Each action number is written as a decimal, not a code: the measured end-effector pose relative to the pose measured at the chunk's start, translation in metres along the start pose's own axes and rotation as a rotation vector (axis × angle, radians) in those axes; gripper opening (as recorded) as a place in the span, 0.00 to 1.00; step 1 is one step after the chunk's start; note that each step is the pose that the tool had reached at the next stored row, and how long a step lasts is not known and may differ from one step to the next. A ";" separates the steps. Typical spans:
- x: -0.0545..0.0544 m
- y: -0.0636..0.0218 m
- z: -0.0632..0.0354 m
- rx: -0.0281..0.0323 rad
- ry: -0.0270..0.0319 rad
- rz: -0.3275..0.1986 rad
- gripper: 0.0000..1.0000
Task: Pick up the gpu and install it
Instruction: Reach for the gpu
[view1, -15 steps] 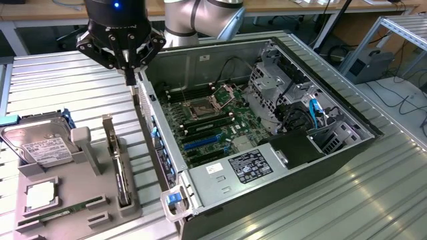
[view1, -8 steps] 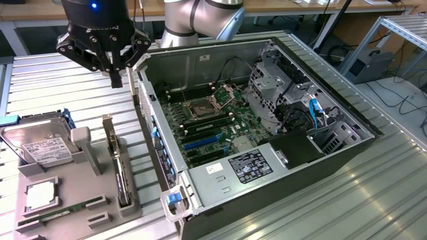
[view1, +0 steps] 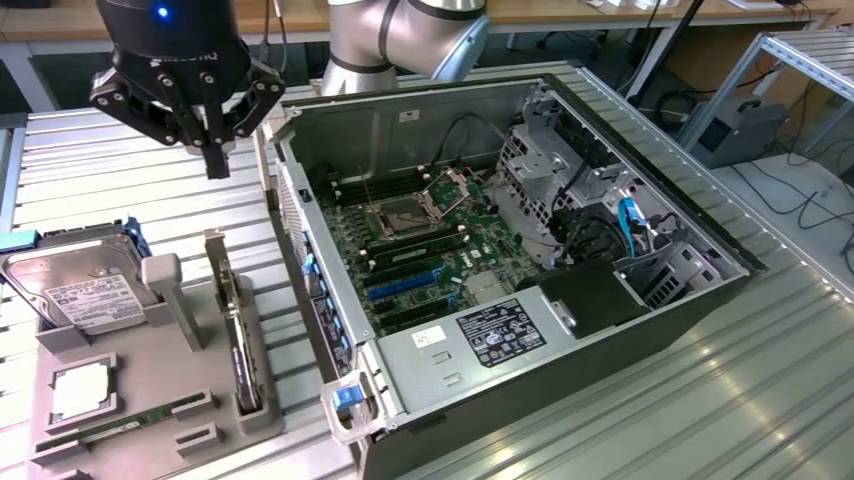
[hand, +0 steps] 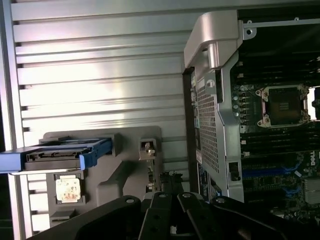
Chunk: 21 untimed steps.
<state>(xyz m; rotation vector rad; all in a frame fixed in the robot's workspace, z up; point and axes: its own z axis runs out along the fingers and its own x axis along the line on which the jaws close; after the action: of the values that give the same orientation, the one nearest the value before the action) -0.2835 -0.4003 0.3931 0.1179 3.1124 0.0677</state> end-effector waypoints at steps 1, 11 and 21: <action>0.003 -0.0002 -0.0001 0.0000 0.0000 0.000 0.11; 0.008 -0.0148 -0.0008 0.0000 0.0000 0.000 0.11; 0.009 -0.0683 -0.0032 0.0001 0.0000 0.000 0.11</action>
<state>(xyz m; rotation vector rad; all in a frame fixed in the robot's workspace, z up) -0.2980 -0.4678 0.3930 0.1179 3.1125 0.0676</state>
